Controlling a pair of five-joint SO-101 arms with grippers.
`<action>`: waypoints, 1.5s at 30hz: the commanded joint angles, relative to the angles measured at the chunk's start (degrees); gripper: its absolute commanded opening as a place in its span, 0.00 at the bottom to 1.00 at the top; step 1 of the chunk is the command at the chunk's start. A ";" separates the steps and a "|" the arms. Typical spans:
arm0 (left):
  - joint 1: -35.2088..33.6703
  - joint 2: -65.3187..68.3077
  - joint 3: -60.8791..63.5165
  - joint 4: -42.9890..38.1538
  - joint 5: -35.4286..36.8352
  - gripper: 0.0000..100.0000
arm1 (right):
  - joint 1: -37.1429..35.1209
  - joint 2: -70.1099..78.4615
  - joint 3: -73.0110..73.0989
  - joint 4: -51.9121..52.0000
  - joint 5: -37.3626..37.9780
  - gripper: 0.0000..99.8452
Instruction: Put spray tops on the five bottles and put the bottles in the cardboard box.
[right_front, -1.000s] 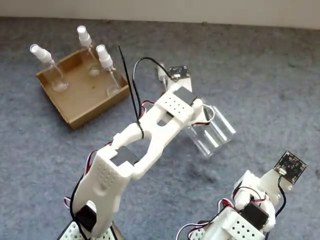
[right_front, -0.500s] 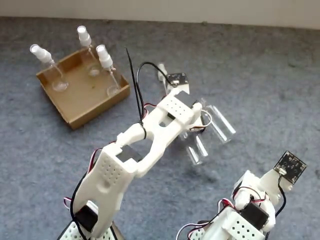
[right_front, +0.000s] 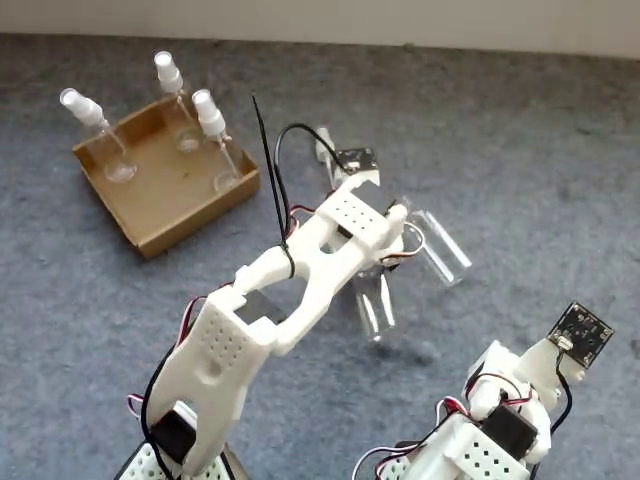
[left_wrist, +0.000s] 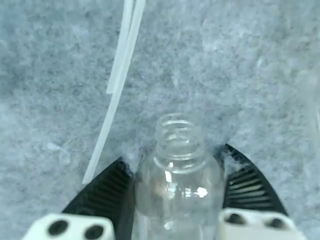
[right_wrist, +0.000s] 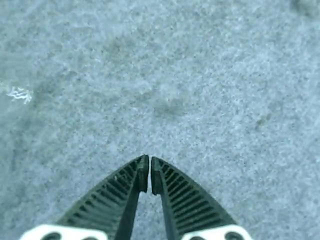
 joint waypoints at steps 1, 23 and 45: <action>-0.13 -4.70 -5.23 9.58 0.00 0.06 | 0.31 -0.84 5.67 0.22 0.62 0.01; -12.70 -21.23 -11.56 20.84 -32.79 0.05 | 0.22 -0.84 5.67 0.22 0.62 0.01; -22.46 -41.27 7.60 21.19 -39.65 0.06 | 0.22 -0.84 5.67 0.22 0.62 0.01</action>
